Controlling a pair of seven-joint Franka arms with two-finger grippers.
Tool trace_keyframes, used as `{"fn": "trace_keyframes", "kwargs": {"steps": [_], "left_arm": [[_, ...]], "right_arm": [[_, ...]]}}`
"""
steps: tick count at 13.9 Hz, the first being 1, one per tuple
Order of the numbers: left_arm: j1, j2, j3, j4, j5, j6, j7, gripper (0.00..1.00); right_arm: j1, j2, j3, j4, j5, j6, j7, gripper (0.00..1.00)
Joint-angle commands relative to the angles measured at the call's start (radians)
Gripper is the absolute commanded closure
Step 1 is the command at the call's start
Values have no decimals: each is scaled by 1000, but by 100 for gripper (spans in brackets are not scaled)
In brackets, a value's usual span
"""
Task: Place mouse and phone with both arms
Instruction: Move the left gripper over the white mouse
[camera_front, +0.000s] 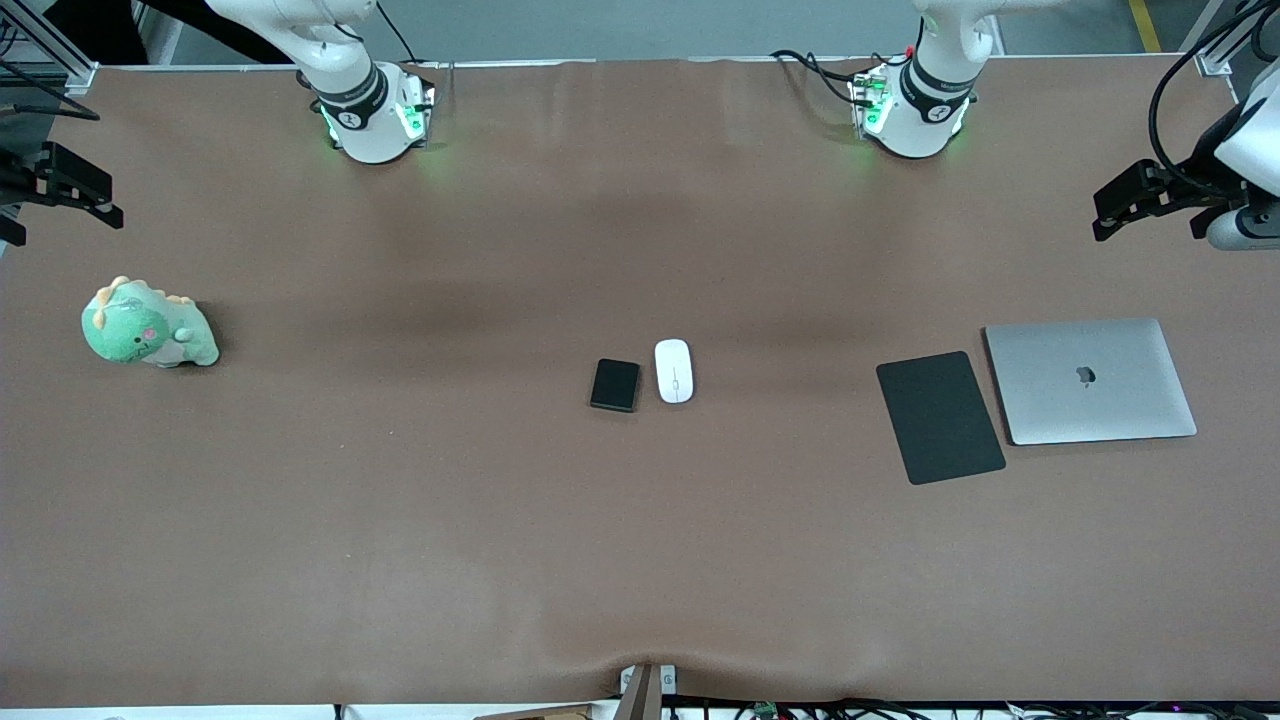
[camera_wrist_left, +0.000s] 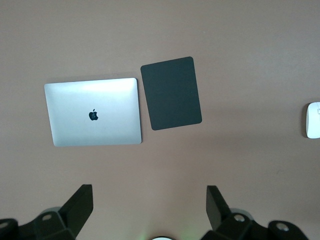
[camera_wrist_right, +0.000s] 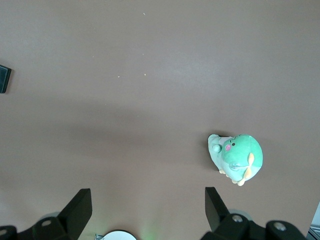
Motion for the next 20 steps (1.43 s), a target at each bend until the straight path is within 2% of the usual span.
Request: {"fn": "trace_keyframes", "kwargs": {"steps": [1, 4, 8, 11, 13, 20], "left_arm": [[4, 3, -1, 16, -19, -17, -7, 0], [1, 18, -1, 19, -18, -16, -8, 0], [-14, 92, -14, 16, -62, 3, -19, 0], [-42, 145, -75, 3, -68, 73, -163, 0], [-91, 194, -110, 1, -62, 133, -308, 0], [-368, 429, -112, 2, -36, 375, -723, 0]], "right_arm": [[-3, -15, 3, -8, -11, -4, -10, 0], [-8, -15, 2, -8, -11, 4, -10, 0], [-14, -15, 2, -8, -11, 1, -10, 0], [-14, -15, 2, -8, -11, 1, -10, 0], [-12, -15, 2, -7, -10, 3, -10, 0], [-15, -14, 2, -5, -11, 10, -10, 0]]}}
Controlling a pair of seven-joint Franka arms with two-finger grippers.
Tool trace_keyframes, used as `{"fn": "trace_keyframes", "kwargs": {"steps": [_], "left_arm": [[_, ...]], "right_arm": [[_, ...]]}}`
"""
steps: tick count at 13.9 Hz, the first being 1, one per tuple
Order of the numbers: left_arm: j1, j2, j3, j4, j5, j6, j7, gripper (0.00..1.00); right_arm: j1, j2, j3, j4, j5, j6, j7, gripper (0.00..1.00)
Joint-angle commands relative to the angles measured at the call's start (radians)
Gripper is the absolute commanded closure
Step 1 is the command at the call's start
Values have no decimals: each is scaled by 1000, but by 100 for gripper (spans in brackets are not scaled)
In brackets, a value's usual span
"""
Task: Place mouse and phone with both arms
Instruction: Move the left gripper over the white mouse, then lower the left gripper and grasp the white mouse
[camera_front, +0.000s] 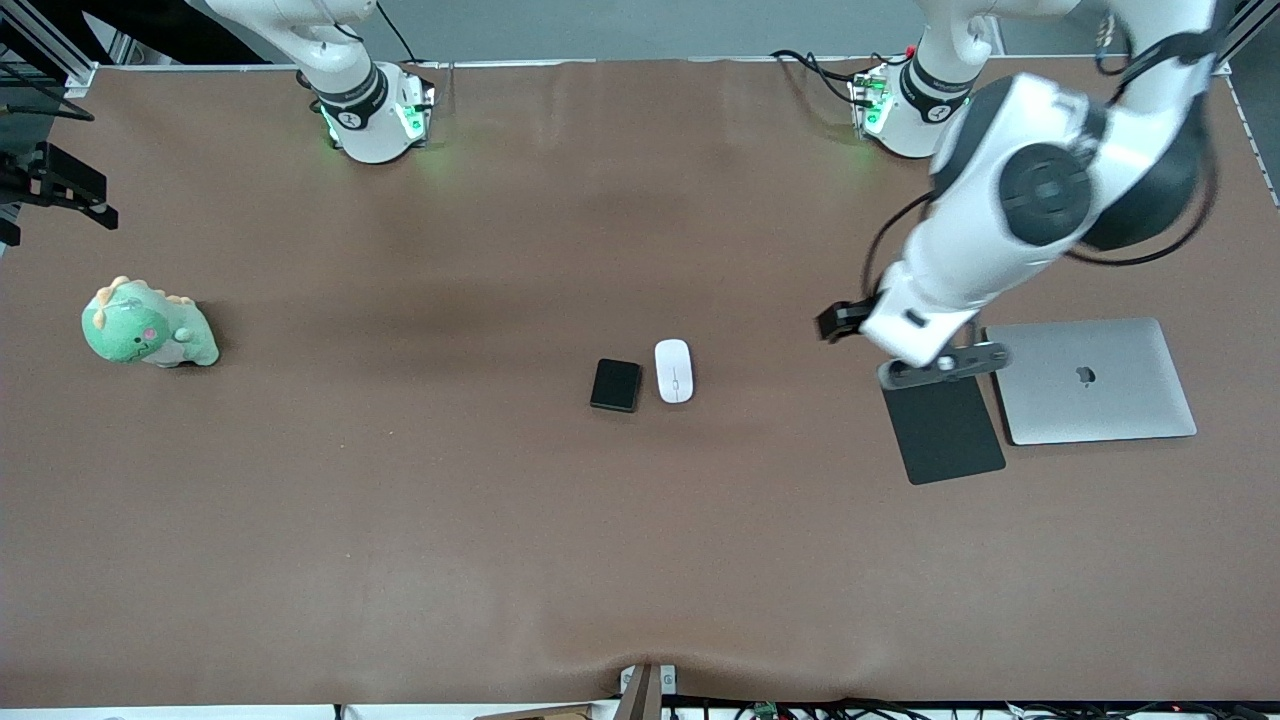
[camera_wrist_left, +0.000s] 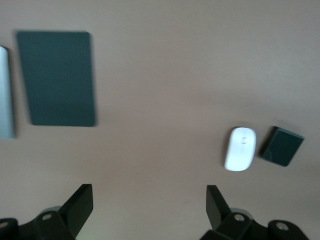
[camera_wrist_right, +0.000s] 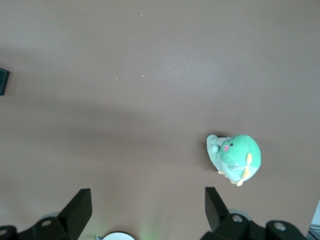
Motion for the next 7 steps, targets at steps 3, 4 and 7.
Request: {"fn": "trace_keyframes", "kwargs": {"steps": [3, 4, 7], "left_arm": [[-184, 193, 5, 29, 144, 166, -131, 0], [-212, 228, 5, 29, 158, 203, -148, 0], [-249, 322, 6, 30, 160, 307, -200, 0]], "right_arm": [[-11, -13, 6, -4, -10, 5, -10, 0], [-11, -13, 6, -4, -10, 5, -10, 0], [-19, -13, 6, -6, -8, 4, -8, 0]]}}
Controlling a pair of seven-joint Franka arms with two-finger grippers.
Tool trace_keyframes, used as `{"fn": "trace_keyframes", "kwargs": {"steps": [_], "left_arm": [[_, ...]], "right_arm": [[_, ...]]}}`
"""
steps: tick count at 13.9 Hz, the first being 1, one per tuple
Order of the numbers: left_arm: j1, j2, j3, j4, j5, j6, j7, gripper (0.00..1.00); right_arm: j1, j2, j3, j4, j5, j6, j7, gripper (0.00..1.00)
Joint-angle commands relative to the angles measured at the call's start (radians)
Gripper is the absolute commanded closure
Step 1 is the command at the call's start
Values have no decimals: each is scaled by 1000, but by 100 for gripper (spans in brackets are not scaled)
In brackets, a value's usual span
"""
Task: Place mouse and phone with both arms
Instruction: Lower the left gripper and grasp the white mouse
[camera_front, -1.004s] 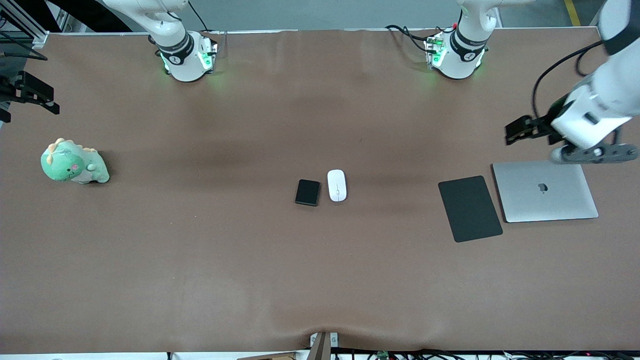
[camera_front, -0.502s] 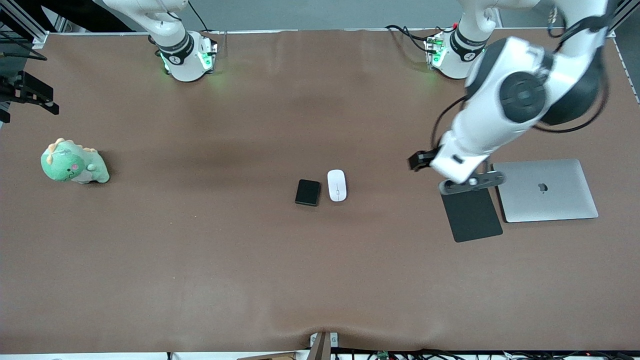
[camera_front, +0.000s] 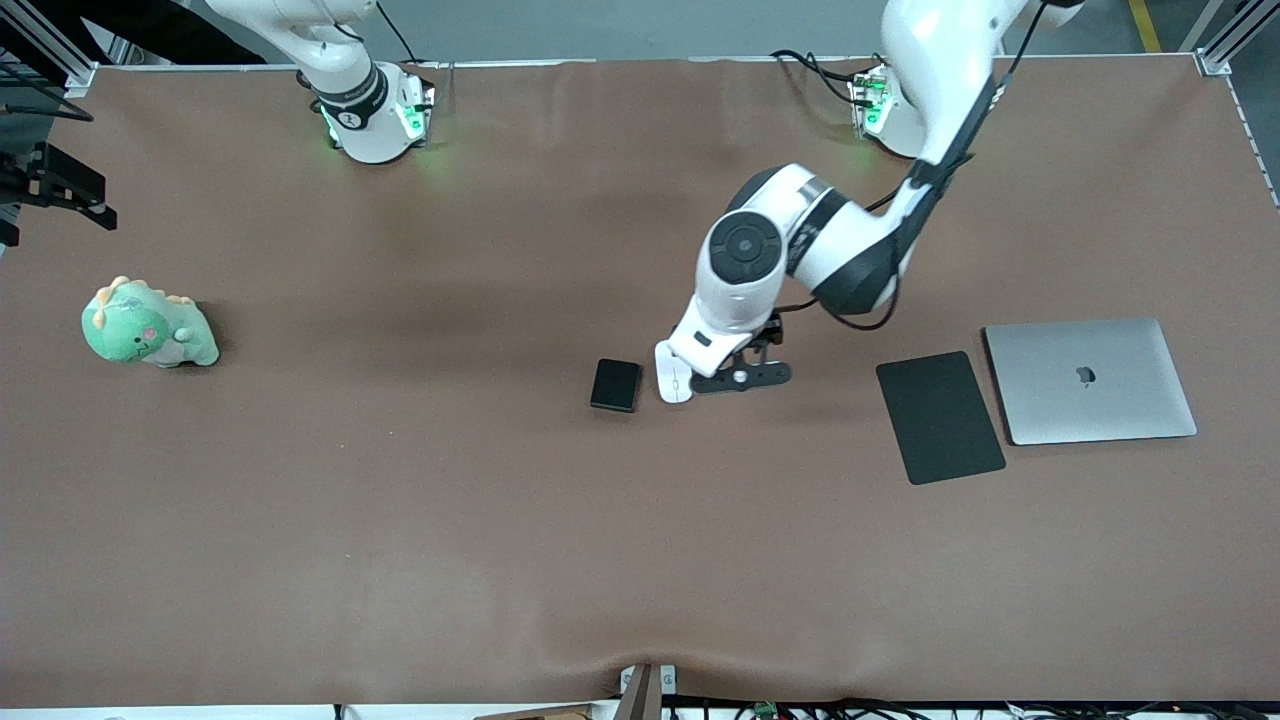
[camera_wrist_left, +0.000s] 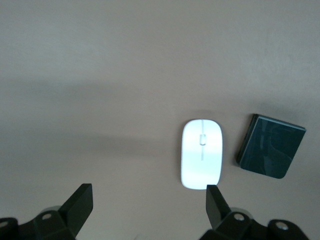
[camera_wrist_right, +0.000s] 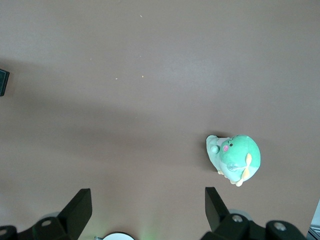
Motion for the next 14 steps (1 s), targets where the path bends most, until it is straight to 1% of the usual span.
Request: {"fn": "trace_keyframes", "kwargs": {"steps": [1, 3, 5, 6, 12, 14], "left_arm": [[-29, 79, 7, 31, 24, 83, -56, 0], [-56, 125, 17, 32, 24, 180, -102, 0], [-72, 159, 20, 32, 34, 228, -147, 0], [-72, 167, 20, 32, 39, 228, -151, 0], [-93, 219, 21, 40, 59, 229, -187, 9], [-93, 233, 21, 48, 64, 229, -187, 10]], "right_arm": [[-17, -13, 7, -4, -7, 2, -8, 0], [-19, -13, 7, -6, -7, 2, -8, 0], [-20, -11, 7, -6, -5, 1, -8, 0], [-20, -11, 7, -6, -5, 1, -8, 0], [-23, -11, 7, -4, -4, 2, -8, 0], [-23, -11, 7, -4, -4, 4, -8, 0]]}}
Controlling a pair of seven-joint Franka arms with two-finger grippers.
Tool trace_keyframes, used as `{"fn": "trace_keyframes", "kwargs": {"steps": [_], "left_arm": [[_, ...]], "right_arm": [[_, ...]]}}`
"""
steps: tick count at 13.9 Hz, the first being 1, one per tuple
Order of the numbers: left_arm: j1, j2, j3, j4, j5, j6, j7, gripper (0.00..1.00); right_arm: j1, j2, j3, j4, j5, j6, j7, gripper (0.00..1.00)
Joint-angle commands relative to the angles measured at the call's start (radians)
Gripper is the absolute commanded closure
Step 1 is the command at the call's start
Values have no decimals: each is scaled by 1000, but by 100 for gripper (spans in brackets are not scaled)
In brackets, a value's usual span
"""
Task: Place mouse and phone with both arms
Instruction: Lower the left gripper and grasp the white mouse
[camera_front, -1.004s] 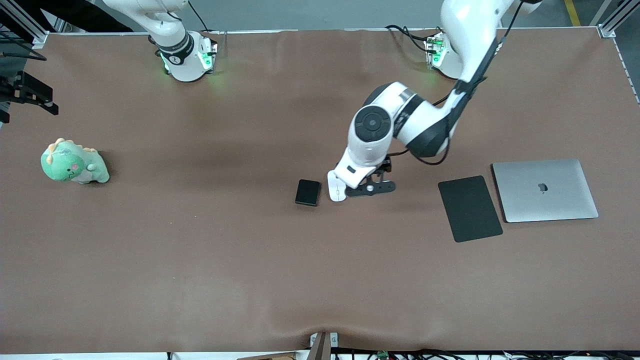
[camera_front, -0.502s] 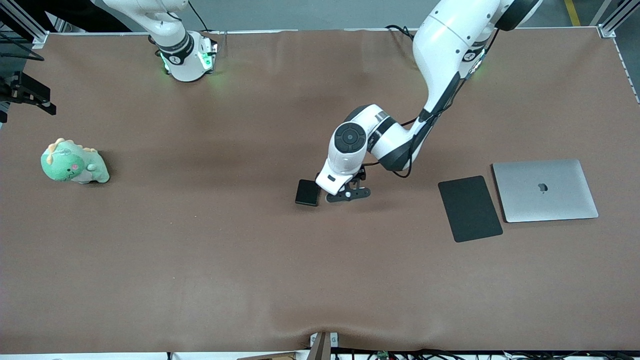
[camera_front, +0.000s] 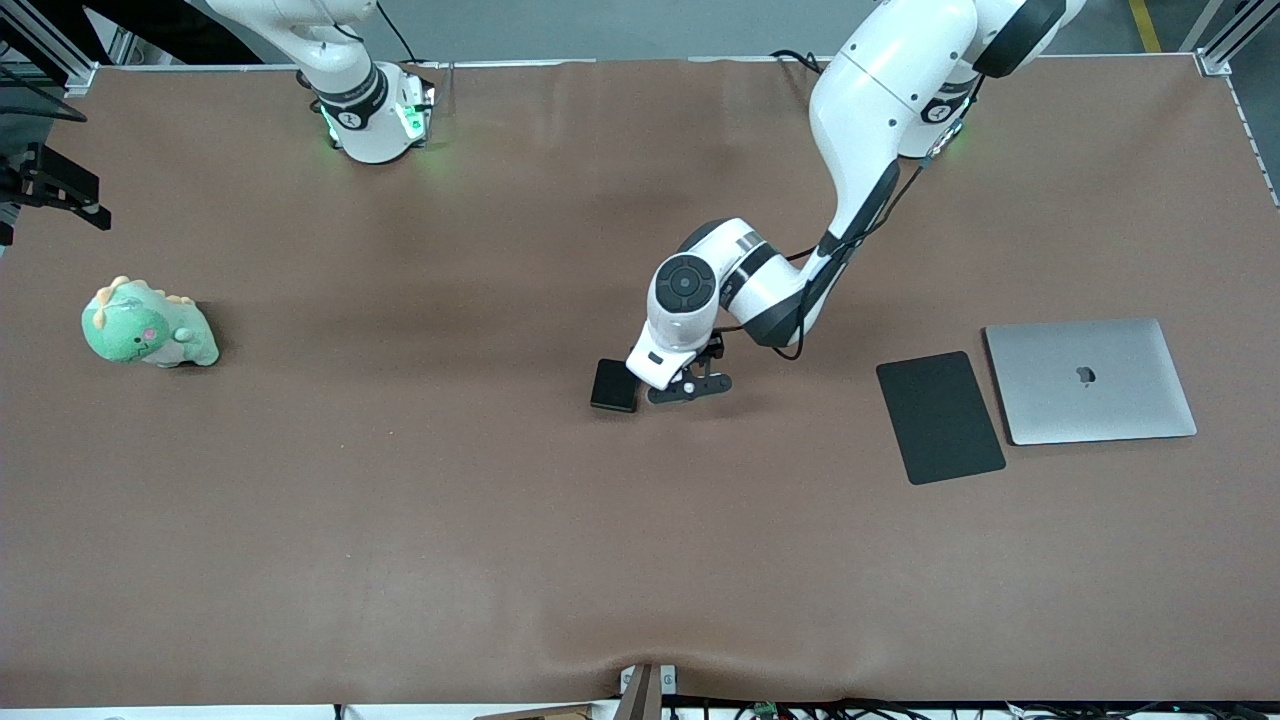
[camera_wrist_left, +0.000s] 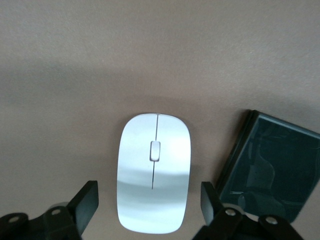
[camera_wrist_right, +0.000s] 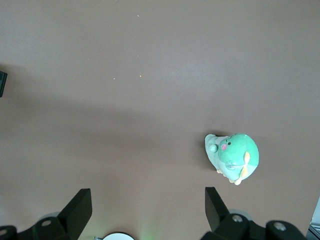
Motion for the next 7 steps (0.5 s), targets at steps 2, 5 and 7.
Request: {"fn": "trace_keyframes", "kwargs": {"steps": [2, 5, 7], "left_arm": [[-17, 42, 12, 48, 33, 8, -36, 12], [-17, 55, 12, 51, 44, 9, -36, 19], [-17, 57, 12, 51, 58, 9, -24, 32]], "right_arm": [[-12, -11, 7, -4, -4, 2, -8, 0], [-10, -11, 7, -4, -4, -3, -8, 0], [-6, -11, 9, -3, -4, 2, -8, 0]]}}
